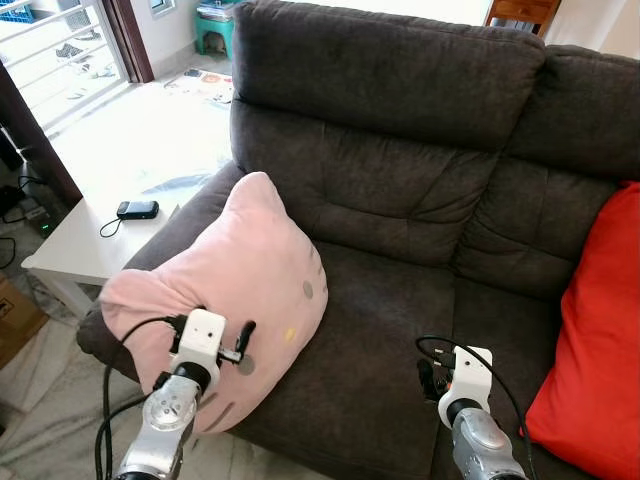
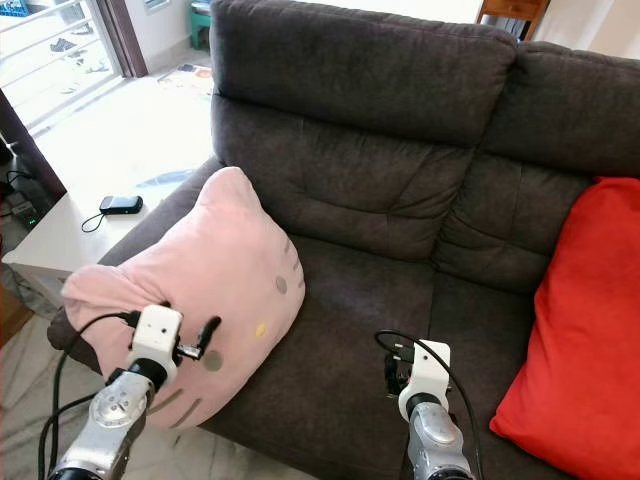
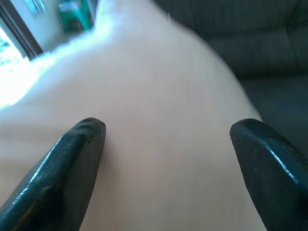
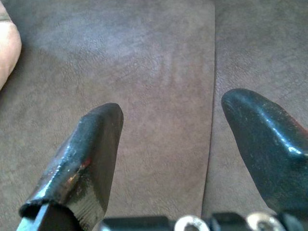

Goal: Move the pillow to the sofa from floor

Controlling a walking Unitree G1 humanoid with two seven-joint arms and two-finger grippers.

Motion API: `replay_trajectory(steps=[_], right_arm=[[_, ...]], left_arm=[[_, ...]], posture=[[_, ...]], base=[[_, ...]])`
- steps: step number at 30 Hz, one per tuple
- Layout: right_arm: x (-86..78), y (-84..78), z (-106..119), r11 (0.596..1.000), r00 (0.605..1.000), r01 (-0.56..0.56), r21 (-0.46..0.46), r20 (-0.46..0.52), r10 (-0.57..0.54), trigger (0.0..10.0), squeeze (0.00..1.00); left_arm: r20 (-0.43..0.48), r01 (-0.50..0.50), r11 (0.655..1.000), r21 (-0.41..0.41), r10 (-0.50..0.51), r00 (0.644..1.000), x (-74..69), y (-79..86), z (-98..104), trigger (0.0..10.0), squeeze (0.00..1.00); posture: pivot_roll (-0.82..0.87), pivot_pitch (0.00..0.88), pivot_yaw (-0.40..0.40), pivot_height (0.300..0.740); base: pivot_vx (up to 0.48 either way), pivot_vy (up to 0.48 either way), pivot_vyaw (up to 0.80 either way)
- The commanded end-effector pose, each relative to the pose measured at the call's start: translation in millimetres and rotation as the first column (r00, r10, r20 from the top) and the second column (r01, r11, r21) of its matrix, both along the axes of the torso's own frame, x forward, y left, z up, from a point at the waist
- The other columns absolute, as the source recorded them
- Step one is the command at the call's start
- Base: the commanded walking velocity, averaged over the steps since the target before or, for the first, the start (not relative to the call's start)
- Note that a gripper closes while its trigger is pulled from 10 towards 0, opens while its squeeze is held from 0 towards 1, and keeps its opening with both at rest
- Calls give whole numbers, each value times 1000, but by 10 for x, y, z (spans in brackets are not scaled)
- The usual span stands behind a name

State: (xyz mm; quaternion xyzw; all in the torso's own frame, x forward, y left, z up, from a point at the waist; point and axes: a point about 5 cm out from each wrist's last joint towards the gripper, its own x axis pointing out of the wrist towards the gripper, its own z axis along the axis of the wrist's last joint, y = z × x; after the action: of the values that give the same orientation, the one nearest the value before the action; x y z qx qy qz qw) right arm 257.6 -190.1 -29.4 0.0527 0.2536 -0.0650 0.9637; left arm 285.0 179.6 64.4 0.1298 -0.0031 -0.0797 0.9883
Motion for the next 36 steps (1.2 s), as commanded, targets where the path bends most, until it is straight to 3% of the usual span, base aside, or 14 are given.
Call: replay_trajectory(steps=[1,5,8,11,12,15,21,22,25,28,30,33,35,36], right_arm=[[11,5,12,1000,1000,6,10,13,-6,10000,0],[41,27,37,1000,1000,5,20,31,-5,10000,0],[43,31,39,1000,999,5,20,33,-6,10000,0],[37,43,31,1000,1000,4,20,29,-4,10000,0],[36,47,30,1000,1000,3,21,29,-3,10000,0],[33,55,27,1000,1000,2,23,30,-3,10000,0],[32,61,26,1000,1000,2,21,31,-3,10000,0],[34,61,28,1000,999,3,21,32,-4,10000,0],[35,64,28,1000,1000,4,20,31,-4,10000,0],[37,68,29,1000,1000,1,19,30,-2,10000,0],[37,70,28,1000,1000,1,19,30,-1,10000,0],[36,74,28,1000,1000,-4,14,30,4,10000,0],[37,68,32,1000,999,-4,13,34,3,10000,0],[38,68,32,1000,999,-4,12,35,3,10000,0]], left_arm=[[43,-8,1000,30,7,999,-12,32,70,10000,0],[180,7,997,80,-21,984,-36,-2,299,10000,0],[205,77,991,107,-97,974,-54,-92,368,10000,0],[89,186,982,27,-187,978,-56,-211,243,10000,0],[18,183,982,-44,-183,983,-39,-218,138,10000,0],[-78,200,973,-117,-209,975,-13,-234,2,10000,0],[-172,273,952,-137,-294,940,8,-295,-116,10000,0],[-228,315,934,-166,-347,909,2,-322,-178,10000,0],[-311,335,923,-191,-381,871,-20,-331,-303,10000,0],[-352,330,922,-203,-383,854,-33,-316,-391,10000,0],[-363,320,927,-197,-372,854,-37,-302,-419,10000,0],[-347,268,952,-151,-304,887,-24,-237,-433,10000,0],[-189,121,988,-98,-138,972,94,-105,-219,10000,0],[-144,85,993,-88,-97,985,116,-67,-155,10000,0]], posture=[[109,94,-32,740],[112,83,-28,740],[112,83,-28,740],[117,71,-27,740],[115,66,-26,740],[110,63,-24,740],[108,71,-20,740],[108,75,-20,740],[109,81,-20,740],[109,82,-19,740],[106,85,-20,740],[98,90,-18,740],[103,96,-19,740],[103,96,-19,740]], base=[[0,0,0],[0,0,0],[0,0,0],[0,0,0],[0,0,0],[0,0,0],[0,0,0],[0,0,0],[0,0,0],[0,0,0],[0,0,0],[0,0,0],[0,0,0],[0,0,0]])
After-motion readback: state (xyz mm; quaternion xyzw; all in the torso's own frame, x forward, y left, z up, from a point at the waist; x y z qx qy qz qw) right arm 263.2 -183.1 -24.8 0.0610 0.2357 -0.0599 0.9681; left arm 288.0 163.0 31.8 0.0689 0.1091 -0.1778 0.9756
